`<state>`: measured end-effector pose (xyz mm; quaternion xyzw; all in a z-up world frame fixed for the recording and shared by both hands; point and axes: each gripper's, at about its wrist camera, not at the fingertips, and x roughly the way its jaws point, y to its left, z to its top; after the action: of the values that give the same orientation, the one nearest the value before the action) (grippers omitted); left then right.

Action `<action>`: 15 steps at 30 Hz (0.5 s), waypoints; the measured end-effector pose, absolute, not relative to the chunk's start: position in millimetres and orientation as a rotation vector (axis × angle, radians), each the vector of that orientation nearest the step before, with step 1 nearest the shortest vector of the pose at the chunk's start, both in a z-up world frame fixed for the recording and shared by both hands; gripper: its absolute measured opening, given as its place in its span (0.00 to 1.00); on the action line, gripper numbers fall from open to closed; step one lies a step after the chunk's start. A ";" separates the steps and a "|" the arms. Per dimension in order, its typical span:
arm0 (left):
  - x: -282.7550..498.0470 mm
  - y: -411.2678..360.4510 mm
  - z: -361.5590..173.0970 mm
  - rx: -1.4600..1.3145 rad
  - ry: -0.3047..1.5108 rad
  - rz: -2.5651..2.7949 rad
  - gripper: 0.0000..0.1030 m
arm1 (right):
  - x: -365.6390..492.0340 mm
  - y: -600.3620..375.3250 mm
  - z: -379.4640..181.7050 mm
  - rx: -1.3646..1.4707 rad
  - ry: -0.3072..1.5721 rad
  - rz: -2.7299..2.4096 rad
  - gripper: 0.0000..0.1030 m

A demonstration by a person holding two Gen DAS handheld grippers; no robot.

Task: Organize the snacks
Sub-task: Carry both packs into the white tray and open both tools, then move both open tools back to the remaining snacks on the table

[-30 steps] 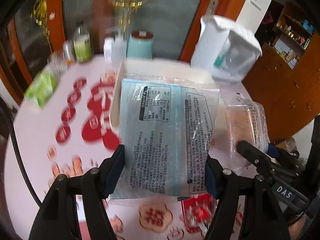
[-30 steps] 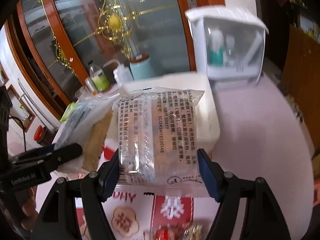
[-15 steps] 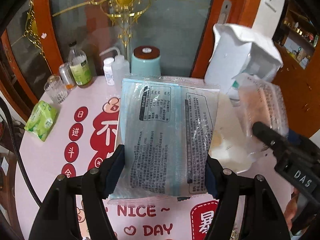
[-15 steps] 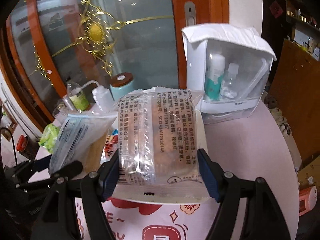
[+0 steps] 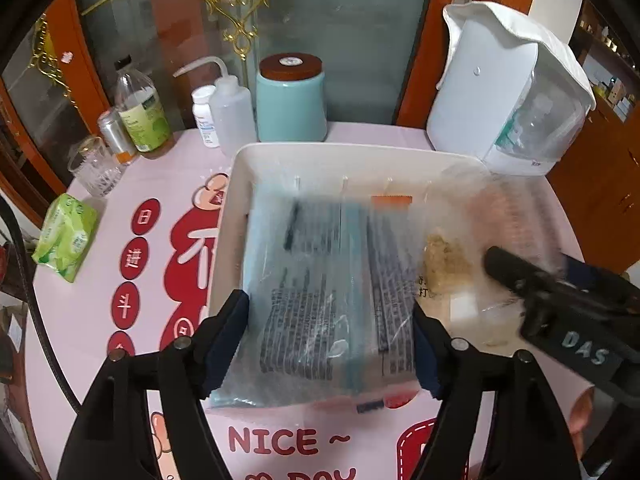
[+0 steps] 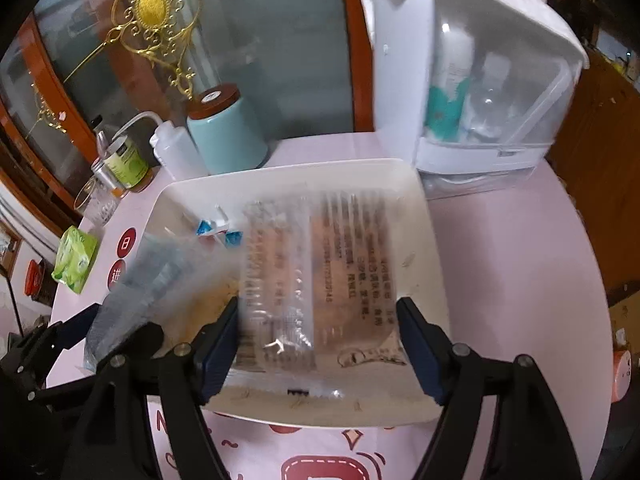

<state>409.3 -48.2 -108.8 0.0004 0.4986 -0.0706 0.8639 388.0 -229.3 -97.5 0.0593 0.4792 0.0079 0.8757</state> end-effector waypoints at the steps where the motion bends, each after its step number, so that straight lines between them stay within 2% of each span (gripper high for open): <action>1: 410.7 -47.4 -112.0 -0.011 1.058 -0.161 0.74 | 385.8 -227.3 -96.1 0.107 0.970 0.010 0.74; 3: 411.2 -45.3 -114.2 -0.034 1.068 -0.183 0.92 | 382.8 -224.4 -93.2 0.095 0.942 0.013 0.77; 5: 409.0 -44.9 -112.8 -0.026 1.045 -0.180 1.00 | 378.8 -223.4 -89.8 0.101 0.930 0.015 0.86; 6: 407.3 -46.0 -111.2 -0.010 1.028 -0.174 1.00 | 378.3 -223.0 -88.4 0.105 0.925 0.019 0.88; 15: 390.3 -51.5 -96.8 0.022 0.969 -0.179 1.00 | 357.4 -222.9 -74.6 0.124 0.885 0.015 0.88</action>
<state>390.3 -51.5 -96.8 0.0105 0.4650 -0.0860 0.8811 357.4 -222.9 -74.6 0.0599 0.4280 0.0074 0.9017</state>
